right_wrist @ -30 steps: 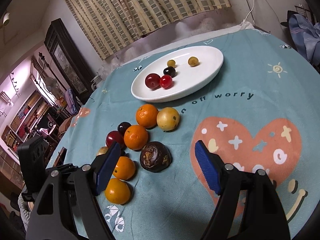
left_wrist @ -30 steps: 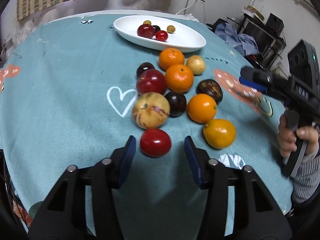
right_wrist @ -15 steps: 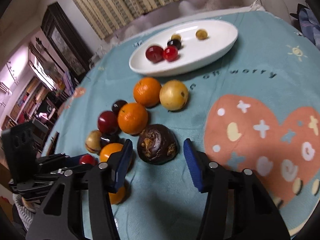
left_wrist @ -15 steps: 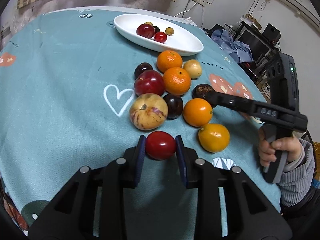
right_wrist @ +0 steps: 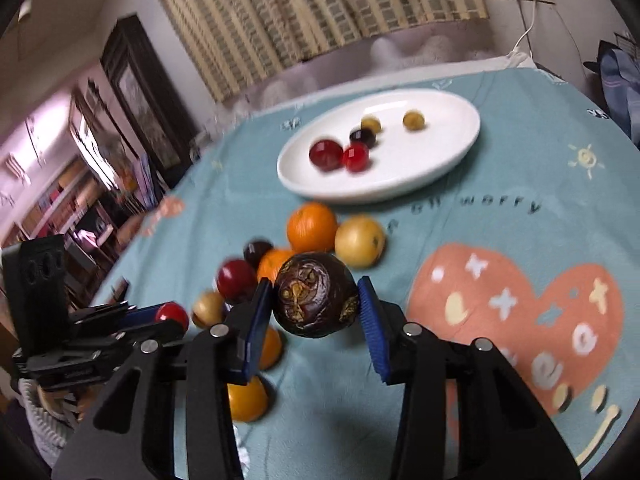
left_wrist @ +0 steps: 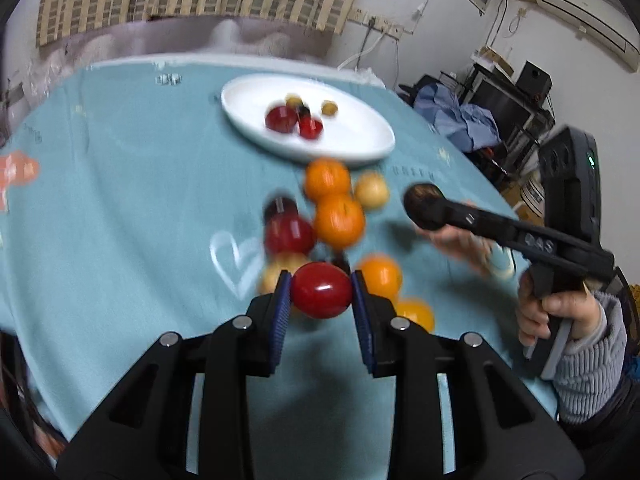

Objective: Organize fruits
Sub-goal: 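Release the red cherry and brown wrinkled fruit onto the white plate with both tools, then grasp the pale speckled fruit with the left tool while the right tool grasps a small orange fruit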

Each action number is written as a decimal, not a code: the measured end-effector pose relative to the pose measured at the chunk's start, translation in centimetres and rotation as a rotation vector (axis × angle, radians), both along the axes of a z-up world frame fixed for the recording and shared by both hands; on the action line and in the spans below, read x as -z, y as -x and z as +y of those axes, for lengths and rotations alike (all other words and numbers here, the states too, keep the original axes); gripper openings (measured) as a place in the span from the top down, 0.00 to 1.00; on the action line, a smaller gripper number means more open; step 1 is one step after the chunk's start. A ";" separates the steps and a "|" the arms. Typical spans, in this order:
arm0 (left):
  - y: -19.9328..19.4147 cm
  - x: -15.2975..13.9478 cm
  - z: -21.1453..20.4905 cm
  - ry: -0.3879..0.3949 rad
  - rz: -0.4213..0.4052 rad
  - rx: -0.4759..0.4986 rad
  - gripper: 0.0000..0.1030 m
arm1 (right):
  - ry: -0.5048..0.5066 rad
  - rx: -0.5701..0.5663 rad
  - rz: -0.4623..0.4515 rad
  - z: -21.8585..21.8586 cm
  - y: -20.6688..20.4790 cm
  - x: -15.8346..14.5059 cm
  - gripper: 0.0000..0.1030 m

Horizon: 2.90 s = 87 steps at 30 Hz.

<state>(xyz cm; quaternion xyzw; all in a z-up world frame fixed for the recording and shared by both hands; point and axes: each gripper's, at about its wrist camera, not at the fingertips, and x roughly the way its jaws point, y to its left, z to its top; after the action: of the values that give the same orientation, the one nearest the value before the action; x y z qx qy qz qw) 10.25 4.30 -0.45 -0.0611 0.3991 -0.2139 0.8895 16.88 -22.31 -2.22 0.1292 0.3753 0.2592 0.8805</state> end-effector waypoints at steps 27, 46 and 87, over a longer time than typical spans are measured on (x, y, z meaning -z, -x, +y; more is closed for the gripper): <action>-10.3 -1.6 -0.4 0.016 -0.036 -0.140 0.30 | -0.180 0.120 0.014 -2.8 -7.0 -1.8 0.16; -1.0 3.8 -1.0 -0.255 -0.013 -0.086 0.22 | -0.127 0.022 0.049 -0.6 2.4 0.2 0.13; -3.6 4.9 1.1 -0.286 0.016 -0.151 0.60 | 0.140 -0.283 0.139 6.9 6.0 3.1 0.47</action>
<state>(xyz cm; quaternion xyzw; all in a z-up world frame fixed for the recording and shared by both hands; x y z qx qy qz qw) 13.86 5.38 -5.34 0.0346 0.4270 -0.0869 0.8994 10.83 -15.41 -5.32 0.0312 0.4670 0.3442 0.8139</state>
